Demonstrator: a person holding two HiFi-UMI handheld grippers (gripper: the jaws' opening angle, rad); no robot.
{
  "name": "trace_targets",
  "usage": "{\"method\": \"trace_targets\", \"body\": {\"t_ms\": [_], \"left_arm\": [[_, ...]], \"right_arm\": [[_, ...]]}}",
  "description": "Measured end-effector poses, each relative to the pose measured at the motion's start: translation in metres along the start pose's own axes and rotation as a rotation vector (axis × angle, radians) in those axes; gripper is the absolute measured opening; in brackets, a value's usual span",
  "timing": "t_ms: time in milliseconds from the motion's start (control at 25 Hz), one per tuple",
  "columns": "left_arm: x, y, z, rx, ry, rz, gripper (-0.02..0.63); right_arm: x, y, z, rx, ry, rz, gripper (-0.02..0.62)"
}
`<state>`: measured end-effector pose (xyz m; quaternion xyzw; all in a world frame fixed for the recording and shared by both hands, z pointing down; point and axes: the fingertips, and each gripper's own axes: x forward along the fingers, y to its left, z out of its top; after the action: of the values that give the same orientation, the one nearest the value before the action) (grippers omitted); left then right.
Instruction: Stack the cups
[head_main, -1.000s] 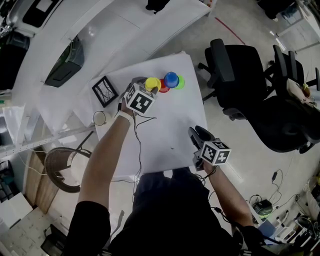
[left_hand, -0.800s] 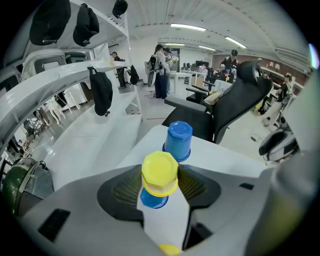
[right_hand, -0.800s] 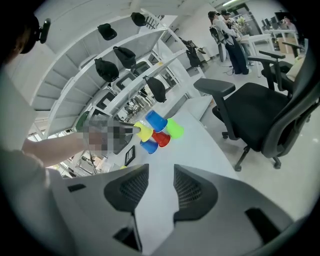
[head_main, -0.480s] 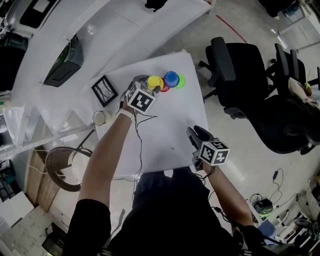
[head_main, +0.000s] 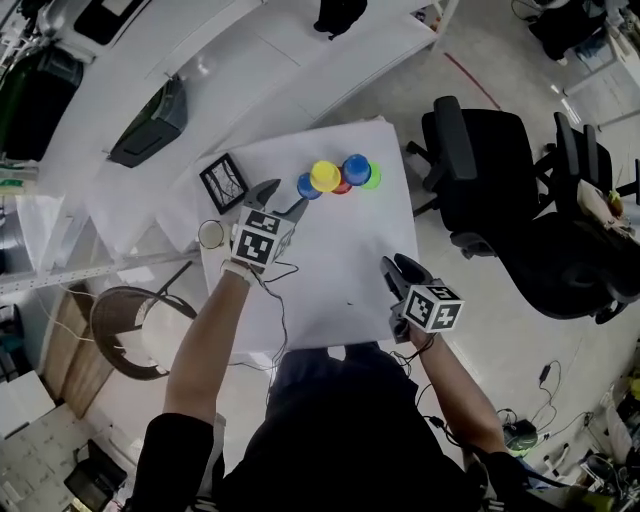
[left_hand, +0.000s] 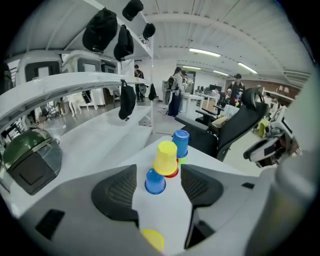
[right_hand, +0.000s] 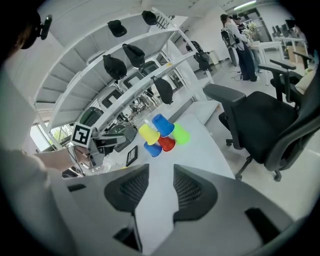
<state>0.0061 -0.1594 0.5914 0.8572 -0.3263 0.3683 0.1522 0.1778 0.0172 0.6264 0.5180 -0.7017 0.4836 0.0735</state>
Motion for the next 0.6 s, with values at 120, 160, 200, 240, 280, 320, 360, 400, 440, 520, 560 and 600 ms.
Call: {"method": "trace_targets", "body": {"t_ms": [120, 160, 200, 240, 280, 320, 360, 400, 440, 520, 560, 600], "left_arm": [[-0.033, 0.009, -0.023, -0.061, -0.017, 0.046, 0.262], [-0.044, 0.010, -0.031, -0.082, -0.023, 0.060, 0.262], [-0.055, 0.011, -0.040, -0.100, -0.027, 0.072, 0.262], [-0.064, 0.011, -0.049, -0.116, -0.026, 0.083, 0.262], [-0.073, 0.011, -0.059, -0.129, -0.022, 0.093, 0.262], [-0.081, 0.011, -0.068, -0.141, -0.017, 0.103, 0.262], [-0.088, 0.012, -0.077, -0.152, -0.012, 0.112, 0.262], [-0.095, 0.012, -0.085, -0.165, -0.010, 0.121, 0.262], [-0.102, 0.012, -0.092, -0.178, -0.010, 0.129, 0.262], [-0.112, 0.013, -0.107, -0.198, -0.010, 0.145, 0.262], [-0.117, 0.013, -0.115, -0.203, -0.007, 0.153, 0.262], [-0.121, 0.014, -0.123, -0.208, -0.002, 0.160, 0.262]], "right_arm": [[-0.001, 0.010, 0.008, -0.024, -0.007, 0.009, 0.149], [-0.002, 0.014, 0.010, -0.032, -0.010, 0.012, 0.149], [-0.003, 0.018, 0.011, -0.038, -0.014, 0.015, 0.149], [-0.004, 0.022, 0.012, -0.044, -0.018, 0.017, 0.149], [-0.006, 0.025, 0.013, -0.048, -0.020, 0.019, 0.149], [-0.006, 0.028, 0.013, -0.051, -0.022, 0.021, 0.147], [-0.007, 0.032, 0.012, -0.056, -0.021, 0.022, 0.147], [-0.007, 0.035, 0.011, -0.062, -0.019, 0.022, 0.147], [-0.007, 0.038, 0.010, -0.071, -0.016, 0.022, 0.147], [-0.005, 0.045, 0.006, -0.091, -0.009, 0.020, 0.147], [-0.003, 0.049, 0.005, -0.100, -0.006, 0.020, 0.147], [-0.001, 0.053, 0.003, -0.109, -0.002, 0.019, 0.147]]}}
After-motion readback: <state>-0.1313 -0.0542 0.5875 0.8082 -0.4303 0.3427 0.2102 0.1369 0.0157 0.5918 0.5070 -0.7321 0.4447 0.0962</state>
